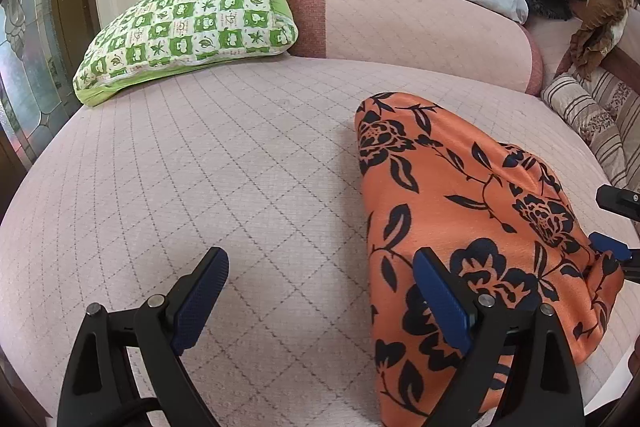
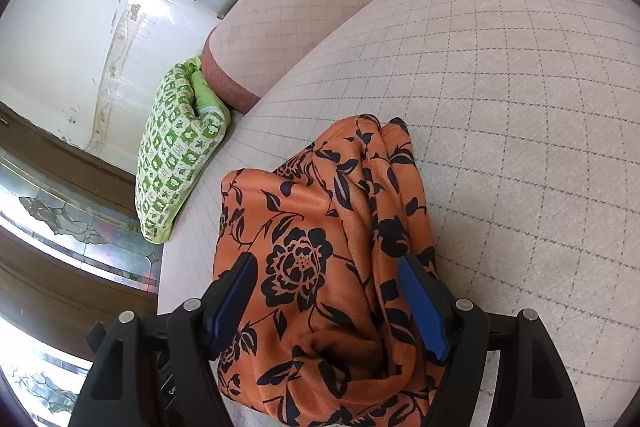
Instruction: Fold small clothes
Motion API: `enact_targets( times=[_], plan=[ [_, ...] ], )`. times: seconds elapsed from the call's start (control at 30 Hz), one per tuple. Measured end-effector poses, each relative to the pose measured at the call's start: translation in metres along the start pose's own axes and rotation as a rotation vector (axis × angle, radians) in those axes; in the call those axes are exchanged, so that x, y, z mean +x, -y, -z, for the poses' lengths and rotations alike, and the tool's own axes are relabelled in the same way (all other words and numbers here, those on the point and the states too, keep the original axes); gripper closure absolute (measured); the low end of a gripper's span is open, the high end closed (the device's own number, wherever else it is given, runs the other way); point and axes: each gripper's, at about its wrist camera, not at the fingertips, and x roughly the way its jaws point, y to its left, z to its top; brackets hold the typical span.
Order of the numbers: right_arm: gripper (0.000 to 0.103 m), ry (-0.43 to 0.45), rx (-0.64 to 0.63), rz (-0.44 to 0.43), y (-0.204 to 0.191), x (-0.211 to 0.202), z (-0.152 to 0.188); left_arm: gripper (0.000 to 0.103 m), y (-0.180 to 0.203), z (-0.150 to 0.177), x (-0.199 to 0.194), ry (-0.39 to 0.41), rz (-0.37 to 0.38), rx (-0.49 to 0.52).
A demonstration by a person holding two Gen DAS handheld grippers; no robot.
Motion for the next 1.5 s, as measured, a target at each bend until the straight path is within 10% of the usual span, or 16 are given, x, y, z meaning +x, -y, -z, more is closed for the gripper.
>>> enact_targets(
  times=[1.5],
  plan=[
    [0.027,0.0,-0.008,0.008,0.009,-0.003,-0.003,0.01,0.007,0.0,0.005,-0.016,0.024,-0.005]
  ],
)
